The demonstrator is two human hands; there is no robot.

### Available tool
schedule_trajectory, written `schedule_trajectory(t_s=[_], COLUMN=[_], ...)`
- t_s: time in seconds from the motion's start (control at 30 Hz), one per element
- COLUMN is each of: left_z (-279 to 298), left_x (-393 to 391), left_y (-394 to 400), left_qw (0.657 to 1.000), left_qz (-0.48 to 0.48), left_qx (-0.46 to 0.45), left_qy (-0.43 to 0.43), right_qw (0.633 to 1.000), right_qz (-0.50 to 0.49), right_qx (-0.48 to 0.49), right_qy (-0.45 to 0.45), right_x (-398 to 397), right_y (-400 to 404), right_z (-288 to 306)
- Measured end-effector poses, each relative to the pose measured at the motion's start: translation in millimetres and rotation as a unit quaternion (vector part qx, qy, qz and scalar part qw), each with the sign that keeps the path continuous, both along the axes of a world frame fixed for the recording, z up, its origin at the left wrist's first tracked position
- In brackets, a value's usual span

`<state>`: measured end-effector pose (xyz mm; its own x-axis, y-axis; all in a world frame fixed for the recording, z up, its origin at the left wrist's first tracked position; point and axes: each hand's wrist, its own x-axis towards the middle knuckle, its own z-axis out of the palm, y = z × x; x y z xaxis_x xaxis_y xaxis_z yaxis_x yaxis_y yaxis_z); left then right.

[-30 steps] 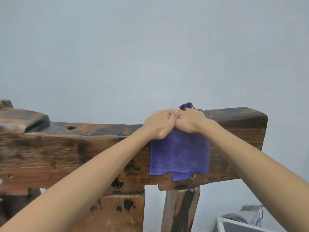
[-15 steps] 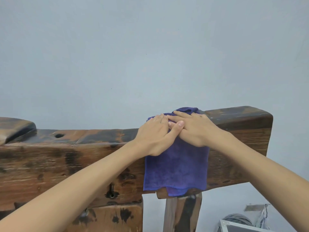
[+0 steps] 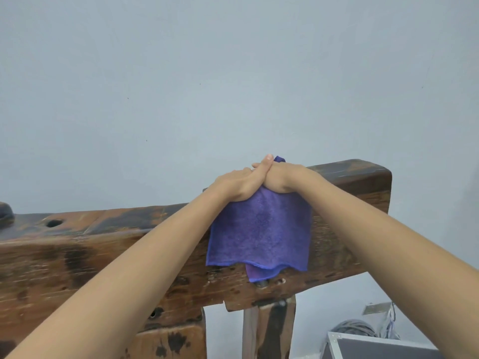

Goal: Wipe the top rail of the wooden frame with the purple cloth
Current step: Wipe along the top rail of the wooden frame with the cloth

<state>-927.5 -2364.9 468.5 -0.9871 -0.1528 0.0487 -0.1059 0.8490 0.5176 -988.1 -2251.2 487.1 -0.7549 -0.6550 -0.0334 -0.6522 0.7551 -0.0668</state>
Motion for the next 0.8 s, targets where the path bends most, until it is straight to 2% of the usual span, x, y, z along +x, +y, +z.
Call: schedule_trajectory(t_s=[0.1, 0.23, 0.37, 0.43, 0.6, 0.8], left_z=[-4, -12, -18, -20, -16, -8], left_x=[13, 29, 40, 40, 19, -20], left_y=[2, -2, -2, -1, 5, 25], left_qw=[0.999, 0.996, 0.993, 0.992, 0.989, 0.992], left_qz=[-0.027, -0.064, -0.086, -0.092, -0.128, -0.1], left_qx=[-0.016, -0.05, -0.073, -0.079, -0.046, -0.052], left_qy=[0.024, 0.039, 0.034, 0.035, 0.053, 0.053], right_qw=[0.999, 0.99, 0.977, 0.974, 0.982, 0.998], right_qz=[-0.048, -0.086, -0.054, -0.034, -0.037, -0.029], right_qx=[-0.009, -0.039, -0.064, -0.08, -0.098, -0.027], right_qy=[0.016, 0.108, 0.197, 0.21, 0.158, 0.045], right_x=[6, 21, 38, 41, 31, 2], right_y=[6, 15, 27, 33, 38, 48], right_z=[-5, -20, -34, -37, -24, 1])
